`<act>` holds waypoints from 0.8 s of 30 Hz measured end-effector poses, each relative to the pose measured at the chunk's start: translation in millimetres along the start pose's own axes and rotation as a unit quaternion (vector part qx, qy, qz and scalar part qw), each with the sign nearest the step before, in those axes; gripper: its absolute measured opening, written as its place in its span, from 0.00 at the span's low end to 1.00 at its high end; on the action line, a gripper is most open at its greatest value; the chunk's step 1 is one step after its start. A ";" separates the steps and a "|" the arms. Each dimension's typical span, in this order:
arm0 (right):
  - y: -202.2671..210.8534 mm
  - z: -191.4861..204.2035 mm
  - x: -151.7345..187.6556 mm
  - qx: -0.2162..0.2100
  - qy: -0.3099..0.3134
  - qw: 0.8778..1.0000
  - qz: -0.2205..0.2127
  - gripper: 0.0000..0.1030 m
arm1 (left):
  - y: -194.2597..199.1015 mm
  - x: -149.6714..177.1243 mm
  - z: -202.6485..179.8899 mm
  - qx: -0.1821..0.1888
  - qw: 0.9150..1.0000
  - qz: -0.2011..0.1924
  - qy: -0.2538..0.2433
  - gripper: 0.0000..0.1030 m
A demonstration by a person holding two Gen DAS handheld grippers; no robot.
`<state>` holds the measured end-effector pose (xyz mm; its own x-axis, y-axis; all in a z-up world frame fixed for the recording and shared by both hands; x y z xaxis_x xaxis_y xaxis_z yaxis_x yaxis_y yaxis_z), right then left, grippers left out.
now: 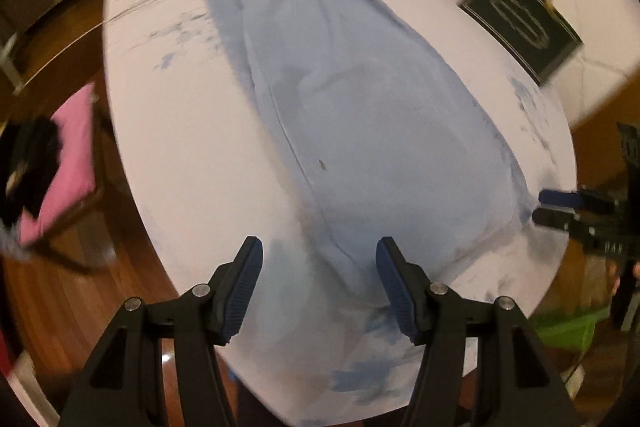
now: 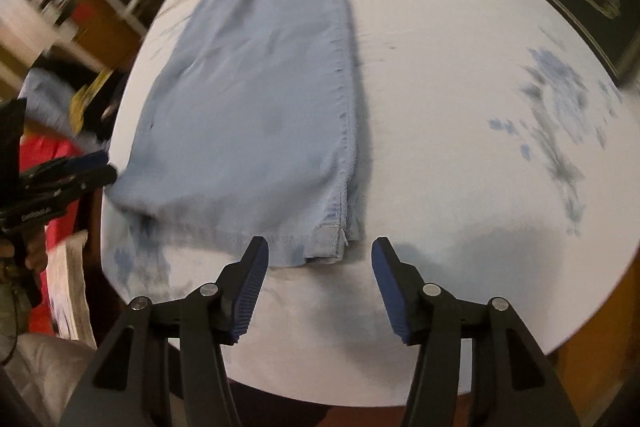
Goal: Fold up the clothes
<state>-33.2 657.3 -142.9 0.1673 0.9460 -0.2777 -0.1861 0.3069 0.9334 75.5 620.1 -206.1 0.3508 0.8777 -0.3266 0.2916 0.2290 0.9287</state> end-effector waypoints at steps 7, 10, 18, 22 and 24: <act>-16.5 6.1 6.8 -0.032 0.065 0.997 0.000 0.52 | -15.9 29.1 -23.1 -0.054 0.995 -0.014 0.087 0.58; -21.2 10.7 5.9 -0.024 0.080 0.997 0.003 0.22 | -22.3 26.1 -33.4 -0.033 0.994 -0.013 0.106 0.19; 33.0 -13.4 17.8 -0.063 0.058 0.996 -0.019 0.03 | 17.9 54.7 -55.0 -0.022 0.994 -0.034 0.105 0.11; 27.4 -43.1 33.0 -0.012 0.037 0.999 0.002 0.22 | 0.1 70.7 -44.3 -0.055 0.991 -0.002 0.125 0.16; 31.9 -47.4 36.8 -0.022 0.033 0.999 -0.008 0.23 | 6.7 68.2 -44.8 -0.050 0.989 -0.019 0.136 0.26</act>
<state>-78.9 706.8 -134.1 0.1059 0.9456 -0.3077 -0.2263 0.3243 0.9185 61.5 700.4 -214.3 0.0850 0.9451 -0.3156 0.2060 0.2932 0.9336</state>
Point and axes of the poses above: each gripper's, at about its wrist camera, not at the fingertips, and y roughly against the way its jaws point, z to its left, x to its underside, the point moved 4 cm from there along -y, roughly the way its jaws point, and after that the axes turned 2 degrees about z, right-handed, at the moved point
